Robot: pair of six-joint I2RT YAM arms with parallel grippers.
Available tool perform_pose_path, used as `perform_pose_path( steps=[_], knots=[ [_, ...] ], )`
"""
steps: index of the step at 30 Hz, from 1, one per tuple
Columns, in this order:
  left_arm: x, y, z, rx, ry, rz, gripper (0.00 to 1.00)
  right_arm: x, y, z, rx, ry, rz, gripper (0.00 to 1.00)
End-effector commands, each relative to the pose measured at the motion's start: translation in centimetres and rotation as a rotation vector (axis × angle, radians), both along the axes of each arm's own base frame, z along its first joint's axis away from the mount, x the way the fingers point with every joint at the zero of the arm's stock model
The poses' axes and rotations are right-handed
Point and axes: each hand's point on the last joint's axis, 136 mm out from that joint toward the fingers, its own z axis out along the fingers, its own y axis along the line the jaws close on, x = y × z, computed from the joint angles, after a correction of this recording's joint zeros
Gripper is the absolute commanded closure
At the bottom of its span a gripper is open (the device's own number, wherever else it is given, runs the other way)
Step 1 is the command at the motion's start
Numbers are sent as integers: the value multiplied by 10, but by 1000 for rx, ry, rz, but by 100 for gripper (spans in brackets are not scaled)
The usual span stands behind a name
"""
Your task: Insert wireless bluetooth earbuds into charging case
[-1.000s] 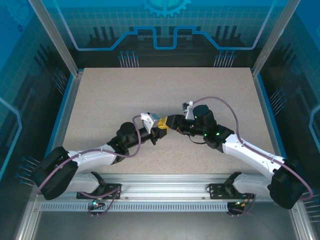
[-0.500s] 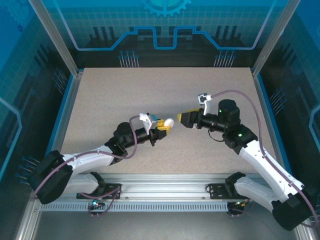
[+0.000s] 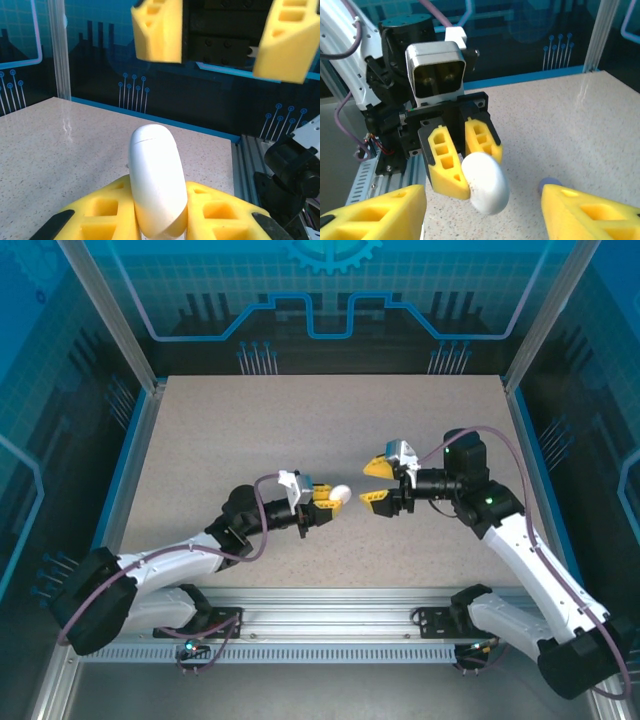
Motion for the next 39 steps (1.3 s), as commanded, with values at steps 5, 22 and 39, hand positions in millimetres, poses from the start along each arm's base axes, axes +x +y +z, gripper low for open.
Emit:
perform_pose_path(
  steps=[5, 22, 39],
  knots=[
    [-11, -2, 19, -22, -80, -61, 88, -9, 8, 0, -31, -67, 206, 44],
    [-13, 1, 24, -27, -104, -55, 88, -7, 26, -32, -95, 25, 328, 51],
    [-14, 2, 25, -23, -105, -54, 88, -13, 41, -33, -85, 32, 426, 81]
  ],
)
